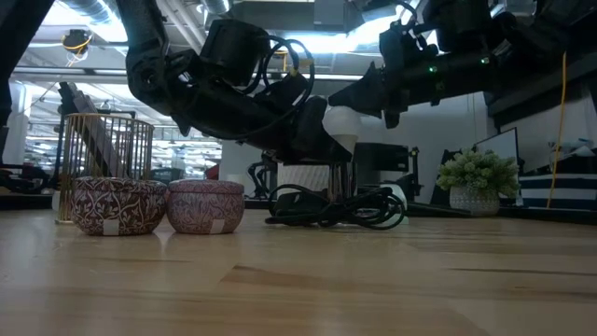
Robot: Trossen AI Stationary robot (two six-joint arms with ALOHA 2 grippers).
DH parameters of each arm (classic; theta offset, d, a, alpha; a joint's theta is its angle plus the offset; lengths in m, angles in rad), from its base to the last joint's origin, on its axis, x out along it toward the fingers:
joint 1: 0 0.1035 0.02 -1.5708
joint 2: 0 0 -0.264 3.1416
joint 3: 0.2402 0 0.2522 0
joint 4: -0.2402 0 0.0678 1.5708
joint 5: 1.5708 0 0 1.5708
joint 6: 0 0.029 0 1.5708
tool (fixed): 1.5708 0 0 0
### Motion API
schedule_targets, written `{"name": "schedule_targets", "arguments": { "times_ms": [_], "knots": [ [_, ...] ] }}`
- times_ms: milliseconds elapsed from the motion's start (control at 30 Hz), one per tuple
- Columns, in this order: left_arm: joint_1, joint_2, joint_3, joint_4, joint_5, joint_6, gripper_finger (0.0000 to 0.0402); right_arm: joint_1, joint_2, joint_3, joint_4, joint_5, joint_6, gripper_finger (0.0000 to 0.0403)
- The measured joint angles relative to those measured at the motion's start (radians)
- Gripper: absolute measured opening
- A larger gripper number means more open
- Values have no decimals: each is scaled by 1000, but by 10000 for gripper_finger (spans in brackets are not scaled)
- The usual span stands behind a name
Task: Screw lightbulb
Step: Insert the white lightbulb into the silver lamp
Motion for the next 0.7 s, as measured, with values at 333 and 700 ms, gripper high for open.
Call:
{"name": "schedule_targets", "arguments": {
  "times_ms": [333,700],
  "knots": [
    [5,1,1,0,-29,-16,224,0,1,0,0,2,0,14],
    [-20,3,0,28,-33,31,238,0,1,0,1,5,0,14]
  ]
}}
